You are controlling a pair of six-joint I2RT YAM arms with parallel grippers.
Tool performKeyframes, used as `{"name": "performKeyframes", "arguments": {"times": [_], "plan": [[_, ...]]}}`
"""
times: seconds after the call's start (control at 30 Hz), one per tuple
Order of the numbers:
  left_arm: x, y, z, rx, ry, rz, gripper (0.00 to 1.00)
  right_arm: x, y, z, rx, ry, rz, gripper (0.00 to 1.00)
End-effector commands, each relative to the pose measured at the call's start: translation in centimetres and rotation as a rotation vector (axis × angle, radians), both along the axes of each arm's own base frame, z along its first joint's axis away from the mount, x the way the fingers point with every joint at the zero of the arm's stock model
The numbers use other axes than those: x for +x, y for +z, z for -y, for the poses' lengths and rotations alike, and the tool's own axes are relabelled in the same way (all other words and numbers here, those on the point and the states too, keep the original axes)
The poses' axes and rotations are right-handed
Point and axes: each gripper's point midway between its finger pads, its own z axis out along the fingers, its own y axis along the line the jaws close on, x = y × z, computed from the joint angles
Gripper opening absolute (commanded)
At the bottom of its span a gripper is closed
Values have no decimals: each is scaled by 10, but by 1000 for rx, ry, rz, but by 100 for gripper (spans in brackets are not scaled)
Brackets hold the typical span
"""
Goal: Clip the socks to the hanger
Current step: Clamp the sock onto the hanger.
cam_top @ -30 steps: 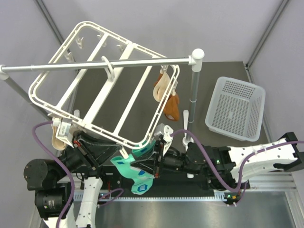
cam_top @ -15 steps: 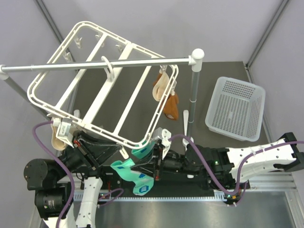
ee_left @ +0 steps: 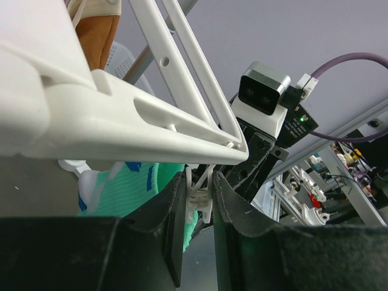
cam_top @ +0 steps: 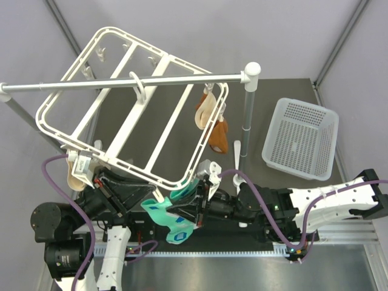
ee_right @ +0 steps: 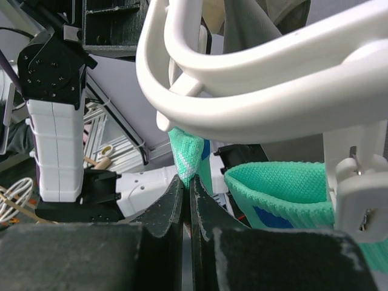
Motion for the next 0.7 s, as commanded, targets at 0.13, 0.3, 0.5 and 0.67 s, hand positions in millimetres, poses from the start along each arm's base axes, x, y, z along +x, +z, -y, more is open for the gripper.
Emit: {"name": "performKeyframes", "arguments": {"times": [0.13, 0.3, 0.5, 0.67], "plan": [[-2, 4, 1, 3, 0, 10, 0, 9, 52, 4, 138, -35, 1, 0], [-2, 3, 1, 1, 1, 7, 0, 11, 54, 5, 143, -42, -2, 0], [-3, 3, 1, 2, -2, 7, 0, 19, 60, 2, 157, -60, 3, 0], [-3, 3, 1, 3, -3, 8, 0, 25, 66, 2, 179, -74, 0, 0]]}}
